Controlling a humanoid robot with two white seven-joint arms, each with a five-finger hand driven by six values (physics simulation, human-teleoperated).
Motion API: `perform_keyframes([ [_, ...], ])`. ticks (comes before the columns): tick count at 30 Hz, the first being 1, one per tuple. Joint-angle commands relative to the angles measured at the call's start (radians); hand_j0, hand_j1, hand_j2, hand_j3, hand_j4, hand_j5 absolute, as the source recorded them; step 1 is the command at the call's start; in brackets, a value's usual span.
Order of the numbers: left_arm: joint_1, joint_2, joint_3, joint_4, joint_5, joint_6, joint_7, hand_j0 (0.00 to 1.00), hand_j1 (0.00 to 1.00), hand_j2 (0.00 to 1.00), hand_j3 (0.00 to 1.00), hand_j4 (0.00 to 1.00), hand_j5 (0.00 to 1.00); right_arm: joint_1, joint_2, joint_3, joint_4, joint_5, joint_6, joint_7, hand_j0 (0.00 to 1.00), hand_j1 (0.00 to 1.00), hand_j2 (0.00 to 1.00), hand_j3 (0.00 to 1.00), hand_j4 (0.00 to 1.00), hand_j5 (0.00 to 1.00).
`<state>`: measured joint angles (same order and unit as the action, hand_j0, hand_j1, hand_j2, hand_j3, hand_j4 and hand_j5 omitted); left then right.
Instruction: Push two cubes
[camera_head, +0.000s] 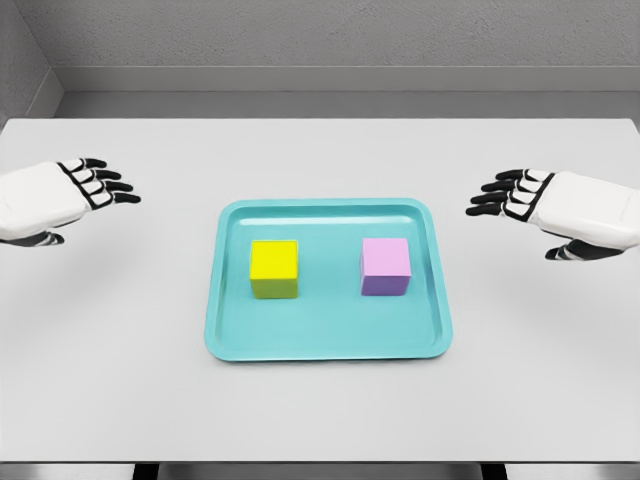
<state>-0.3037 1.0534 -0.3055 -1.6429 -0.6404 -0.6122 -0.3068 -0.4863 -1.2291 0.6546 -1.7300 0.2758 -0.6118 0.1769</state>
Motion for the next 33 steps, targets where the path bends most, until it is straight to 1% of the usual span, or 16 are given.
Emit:
perform_keyframes([
  [1,0.000,0.000,-0.018,0.000,-0.039,0.001,-0.012,0.79,0.79,0.79,0.79,0.79,0.79,0.000,-0.009,0.007,0.001,0.010,0.001,-0.002,1.00,1.00,1.00,1.00,1.00,1.00],
  [3,-0.002,0.000,-0.021,0.002,-0.041,0.001,-0.012,0.79,0.79,0.79,0.79,0.79,0.79,0.002,-0.010,0.007,0.000,0.008,0.001,-0.002,1.00,1.00,1.00,1.00,1.00,1.00],
  [4,0.000,0.002,-0.024,-0.002,-0.041,0.001,-0.018,0.75,0.75,0.75,0.75,0.75,0.75,-0.040,-0.013,0.085,-0.003,-0.001,0.001,-0.013,1.00,1.00,1.00,1.00,1.00,1.00],
  [5,0.000,0.000,-0.024,-0.003,-0.041,0.001,-0.018,0.75,0.75,0.75,0.75,0.75,0.75,-0.060,-0.015,0.094,-0.003,-0.015,0.001,-0.014,1.00,1.00,1.00,1.00,1.00,1.00],
  [8,-0.002,-0.001,-0.038,-0.003,-0.047,0.001,-0.029,0.75,0.75,0.75,0.75,0.75,0.75,-0.100,-0.021,0.065,-0.003,-0.001,0.001,0.001,1.00,1.00,1.00,1.00,1.00,1.00],
  [9,-0.002,-0.006,-0.038,-0.003,-0.047,0.001,-0.037,0.75,0.75,0.75,0.75,0.75,0.75,-0.152,-0.020,0.050,0.000,0.036,0.001,0.022,1.00,1.00,1.00,1.00,1.00,1.00],
  [10,-0.003,-0.007,-0.038,-0.006,-0.047,0.001,-0.037,0.75,0.75,0.75,0.75,0.75,0.75,-0.172,-0.010,0.048,0.001,0.031,0.001,0.122,1.00,1.00,1.00,1.00,1.00,1.00],
  [12,-0.003,-0.010,-0.040,-0.012,-0.047,0.001,-0.038,0.75,0.75,0.75,0.75,0.75,0.75,-0.259,0.072,0.050,0.004,0.031,0.001,0.372,0.99,0.99,0.99,0.99,0.99,0.99],
  [13,-0.003,-0.010,-0.044,-0.015,-0.045,0.001,-0.038,0.76,0.76,0.76,0.76,0.76,0.76,-0.281,0.100,0.050,0.004,0.025,0.001,0.434,0.98,0.98,0.98,0.98,0.98,0.98],
  [15,-0.003,-0.012,-0.044,-0.026,-0.045,0.001,-0.038,0.76,0.76,0.76,0.76,0.76,0.76,-0.291,0.129,0.051,0.013,0.025,0.001,0.434,0.98,0.98,0.98,0.98,0.98,0.98],
  [17,-0.003,-0.012,-0.046,-0.029,-0.045,0.001,-0.038,0.76,0.76,0.76,0.76,0.76,0.76,-0.299,0.252,0.051,0.093,0.026,0.001,0.434,0.74,0.74,0.74,0.74,0.74,0.74],
  [19,-0.012,-0.015,-0.078,-0.031,-0.045,0.001,-0.038,0.76,0.76,0.76,0.76,0.76,0.76,-0.328,0.264,0.051,0.110,0.037,0.001,0.434,0.74,0.74,0.74,0.74,0.74,0.74],
  [21,-0.014,-0.038,-0.081,-0.031,-0.047,0.001,-0.060,0.76,0.76,0.76,0.76,0.76,0.76,-0.331,0.269,0.053,0.129,0.040,0.001,0.434,0.67,0.67,0.67,0.67,0.67,0.67],
  [26,-0.018,-0.090,-0.089,-0.045,-0.047,0.001,-0.097,0.76,0.76,0.76,0.76,0.76,0.76,-0.262,0.270,0.054,0.172,0.045,0.001,0.434,0.63,0.63,0.63,0.63,0.63,0.63],
  [30,-0.071,-0.095,-0.161,-0.060,-0.045,0.001,-0.097,0.77,0.77,0.77,0.77,0.77,0.77,-0.210,0.318,0.051,0.168,0.042,0.001,0.434,0.63,0.63,0.63,0.63,0.63,0.63],
  [33,-0.071,-0.095,-0.165,-0.064,-0.045,0.001,-0.097,0.77,0.77,0.77,0.77,0.77,0.77,-0.199,0.350,0.050,0.170,0.043,0.001,0.434,0.63,0.63,0.63,0.63,0.63,0.63],
])
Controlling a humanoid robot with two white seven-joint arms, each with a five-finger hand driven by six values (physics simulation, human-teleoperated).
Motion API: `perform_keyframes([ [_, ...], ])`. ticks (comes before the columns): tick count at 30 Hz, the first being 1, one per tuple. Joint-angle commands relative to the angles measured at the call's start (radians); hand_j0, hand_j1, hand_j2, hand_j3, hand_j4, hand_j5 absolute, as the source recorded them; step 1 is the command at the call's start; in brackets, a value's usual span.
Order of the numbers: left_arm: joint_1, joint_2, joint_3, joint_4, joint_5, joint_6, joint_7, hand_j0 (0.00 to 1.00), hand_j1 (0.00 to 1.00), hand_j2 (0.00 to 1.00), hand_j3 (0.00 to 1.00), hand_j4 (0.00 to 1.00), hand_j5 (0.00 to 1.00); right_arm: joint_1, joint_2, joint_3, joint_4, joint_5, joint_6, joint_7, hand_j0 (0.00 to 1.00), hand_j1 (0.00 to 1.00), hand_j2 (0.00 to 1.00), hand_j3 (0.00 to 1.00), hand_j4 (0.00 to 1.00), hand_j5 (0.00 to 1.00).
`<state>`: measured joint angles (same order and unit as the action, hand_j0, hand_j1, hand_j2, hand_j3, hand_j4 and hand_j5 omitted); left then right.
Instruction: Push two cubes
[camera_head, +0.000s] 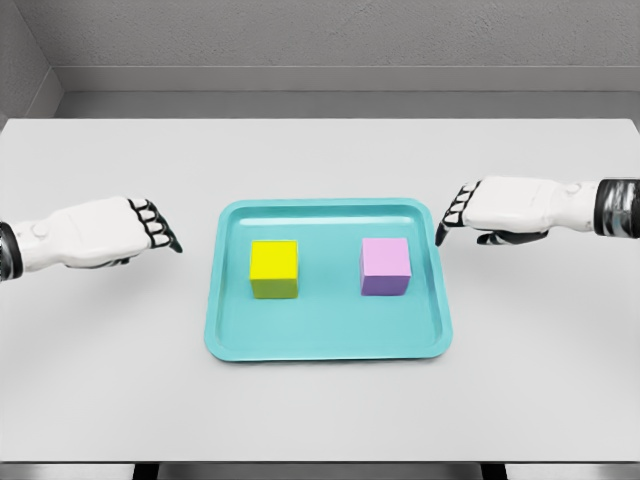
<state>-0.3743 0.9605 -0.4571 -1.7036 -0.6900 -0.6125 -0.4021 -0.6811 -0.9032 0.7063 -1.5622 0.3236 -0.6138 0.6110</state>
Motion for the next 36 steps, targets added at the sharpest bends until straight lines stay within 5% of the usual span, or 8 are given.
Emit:
perform_keyframes([
  [1,0.000,-0.002,-0.017,-0.005,0.004,0.002,-0.001,0.77,0.77,0.77,0.77,0.77,0.77,0.000,0.026,-0.002,0.004,-0.005,0.003,0.000,0.63,0.63,0.63,0.63,0.63,0.63],
  [13,-0.005,-0.009,-0.032,-0.033,0.006,0.002,-0.001,0.77,0.77,0.77,0.77,0.77,0.77,0.035,0.058,-0.001,0.030,0.032,0.003,0.000,0.61,0.61,0.61,0.61,0.61,0.61],
  [17,-0.055,-0.029,-0.091,-0.031,0.004,0.002,-0.012,0.77,0.77,0.77,0.77,0.77,0.77,0.041,0.066,-0.001,0.030,0.045,0.003,0.000,0.61,0.61,0.61,0.61,0.61,0.61],
  [36,-0.069,-0.054,-0.098,-0.033,0.010,0.002,-0.023,0.77,0.77,0.77,0.77,0.77,0.77,0.067,0.126,-0.002,0.031,0.077,0.003,0.000,0.61,0.61,0.61,0.61,0.61,0.61],
])
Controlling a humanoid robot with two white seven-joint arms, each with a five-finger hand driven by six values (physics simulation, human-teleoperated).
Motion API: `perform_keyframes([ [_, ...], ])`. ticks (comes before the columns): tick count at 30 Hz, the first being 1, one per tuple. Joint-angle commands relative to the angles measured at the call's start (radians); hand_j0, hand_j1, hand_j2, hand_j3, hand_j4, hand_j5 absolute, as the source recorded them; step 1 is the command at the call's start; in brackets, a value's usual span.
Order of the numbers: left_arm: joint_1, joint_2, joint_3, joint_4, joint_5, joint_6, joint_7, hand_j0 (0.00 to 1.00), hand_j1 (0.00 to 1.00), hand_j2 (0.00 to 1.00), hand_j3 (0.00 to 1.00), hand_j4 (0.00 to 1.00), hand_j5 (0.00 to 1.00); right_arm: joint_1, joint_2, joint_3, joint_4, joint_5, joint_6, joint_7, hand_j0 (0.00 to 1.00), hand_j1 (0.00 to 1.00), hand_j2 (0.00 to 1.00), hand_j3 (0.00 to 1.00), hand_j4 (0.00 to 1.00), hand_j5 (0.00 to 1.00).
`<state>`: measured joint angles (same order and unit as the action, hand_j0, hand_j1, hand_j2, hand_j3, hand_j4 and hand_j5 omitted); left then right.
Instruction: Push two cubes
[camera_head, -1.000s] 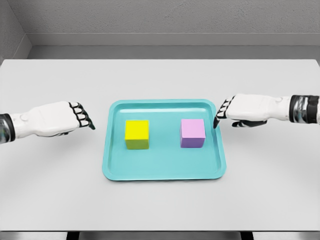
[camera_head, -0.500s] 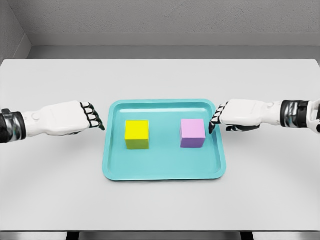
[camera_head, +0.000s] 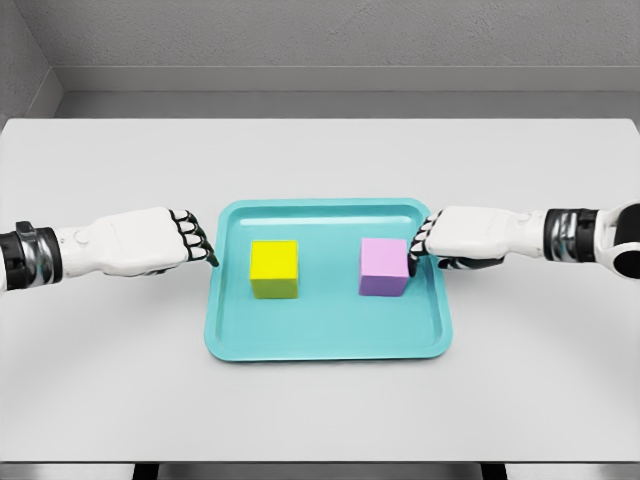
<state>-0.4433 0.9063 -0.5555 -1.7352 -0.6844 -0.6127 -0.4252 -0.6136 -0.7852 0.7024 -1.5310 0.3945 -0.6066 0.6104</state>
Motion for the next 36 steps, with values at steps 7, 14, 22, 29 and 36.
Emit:
perform_keyframes([
  [7,-0.002,-0.013,0.000,-0.011,0.003,0.002,-0.001,0.77,0.77,0.77,0.77,0.77,0.77,0.000,0.020,0.000,0.012,0.006,-0.004,0.000,0.60,0.60,0.60,0.60,0.60,0.60],
  [14,0.002,-0.027,0.000,-0.018,0.002,0.002,-0.003,0.77,0.77,0.77,0.77,0.77,0.77,0.000,0.035,-0.001,0.012,0.006,-0.004,0.000,0.60,0.60,0.60,0.60,0.60,0.60],
  [22,0.006,-0.041,-0.014,-0.017,0.000,0.002,-0.026,0.77,0.77,0.77,0.77,0.77,0.77,0.041,0.037,-0.078,-0.003,-0.002,-0.004,0.000,0.60,0.60,0.60,0.60,0.60,0.60],
  [29,0.003,-0.055,-0.020,-0.015,-0.003,0.002,-0.026,0.77,0.77,0.77,0.77,0.77,0.77,0.044,0.050,-0.078,-0.006,-0.006,-0.004,0.000,0.60,0.60,0.60,0.60,0.60,0.60],
  [36,-0.008,-0.078,-0.020,-0.015,-0.003,0.002,-0.047,0.77,0.77,0.77,0.77,0.77,0.77,0.055,0.073,-0.080,-0.015,-0.005,-0.004,0.000,0.60,0.60,0.60,0.60,0.60,0.60],
])
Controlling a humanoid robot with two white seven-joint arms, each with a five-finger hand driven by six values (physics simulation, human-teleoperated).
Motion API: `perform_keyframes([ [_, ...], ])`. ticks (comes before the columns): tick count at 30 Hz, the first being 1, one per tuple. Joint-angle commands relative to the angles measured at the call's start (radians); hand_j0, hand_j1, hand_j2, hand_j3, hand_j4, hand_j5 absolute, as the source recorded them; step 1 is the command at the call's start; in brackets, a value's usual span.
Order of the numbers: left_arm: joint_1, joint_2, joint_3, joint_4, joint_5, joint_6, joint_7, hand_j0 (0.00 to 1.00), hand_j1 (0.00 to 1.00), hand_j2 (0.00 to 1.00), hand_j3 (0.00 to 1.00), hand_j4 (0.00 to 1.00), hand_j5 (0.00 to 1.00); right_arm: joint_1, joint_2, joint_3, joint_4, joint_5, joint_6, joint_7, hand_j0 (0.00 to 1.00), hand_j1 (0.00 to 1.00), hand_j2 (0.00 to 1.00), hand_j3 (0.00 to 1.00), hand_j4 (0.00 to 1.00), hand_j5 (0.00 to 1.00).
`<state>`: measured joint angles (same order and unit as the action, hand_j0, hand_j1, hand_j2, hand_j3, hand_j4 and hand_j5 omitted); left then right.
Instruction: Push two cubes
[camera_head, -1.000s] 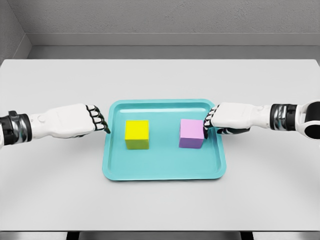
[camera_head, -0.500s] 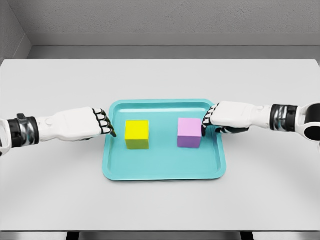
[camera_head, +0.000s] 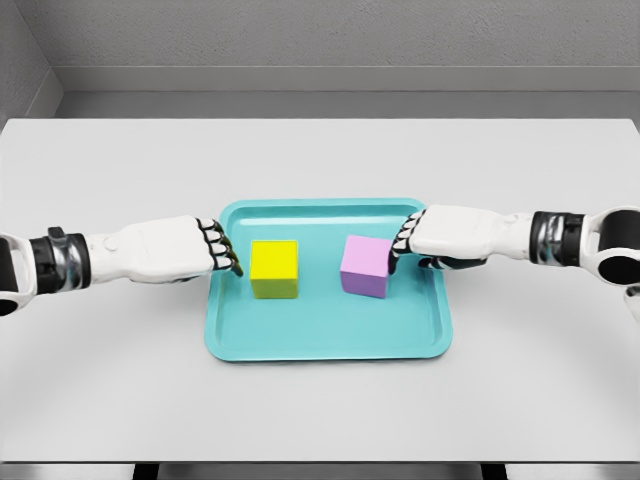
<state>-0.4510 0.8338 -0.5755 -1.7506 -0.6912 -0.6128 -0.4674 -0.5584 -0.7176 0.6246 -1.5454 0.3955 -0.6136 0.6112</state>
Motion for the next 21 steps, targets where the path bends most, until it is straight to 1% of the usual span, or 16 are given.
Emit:
perform_keyframes([
  [1,0.000,-0.005,0.000,0.000,0.004,0.002,-0.005,0.77,0.77,0.77,0.77,0.77,0.77,0.000,0.006,0.000,0.002,-0.004,0.003,0.000,0.60,0.60,0.60,0.60,0.60,0.60],
  [4,-0.002,-0.019,0.000,0.000,0.002,0.002,-0.016,0.77,0.77,0.77,0.77,0.77,0.77,0.000,0.004,-0.002,0.019,0.000,0.003,0.000,0.60,0.60,0.60,0.60,0.60,0.60],
  [5,-0.002,-0.028,0.000,0.000,0.004,0.002,-0.019,0.77,0.77,0.77,0.77,0.77,0.77,0.000,0.006,-0.003,0.039,0.000,0.003,0.000,0.60,0.60,0.60,0.60,0.60,0.60],
  [6,-0.002,-0.033,0.000,-0.001,0.004,0.002,-0.028,0.77,0.77,0.77,0.77,0.77,0.77,0.000,0.004,-0.023,0.047,0.002,0.003,0.000,0.60,0.60,0.60,0.60,0.60,0.60],
  [9,-0.002,-0.045,0.000,-0.001,0.004,0.002,-0.033,0.77,0.77,0.77,0.77,0.77,0.77,-0.002,0.006,-0.025,0.076,0.005,0.003,0.000,0.60,0.60,0.60,0.60,0.60,0.60],
  [13,-0.011,-0.061,0.000,-0.001,0.004,0.002,-0.046,0.77,0.77,0.77,0.77,0.77,0.77,-0.002,0.007,-0.023,0.073,0.003,0.003,0.000,0.60,0.60,0.60,0.60,0.60,0.60],
  [14,-0.012,-0.070,0.000,0.000,0.004,0.002,-0.046,0.77,0.77,0.77,0.77,0.77,0.77,-0.002,0.021,-0.022,0.073,0.005,0.003,0.000,0.60,0.60,0.60,0.60,0.60,0.60],
  [17,-0.017,-0.081,0.000,-0.001,0.004,0.002,-0.050,0.77,0.77,0.77,0.77,0.77,0.77,-0.002,0.027,-0.022,0.073,0.005,0.003,0.000,0.60,0.60,0.60,0.60,0.60,0.60],
  [21,-0.020,-0.091,0.000,0.000,0.002,0.002,-0.057,0.77,0.77,0.77,0.77,0.77,0.77,-0.003,0.055,-0.019,0.093,0.006,0.003,0.000,0.60,0.60,0.60,0.60,0.60,0.60],
])
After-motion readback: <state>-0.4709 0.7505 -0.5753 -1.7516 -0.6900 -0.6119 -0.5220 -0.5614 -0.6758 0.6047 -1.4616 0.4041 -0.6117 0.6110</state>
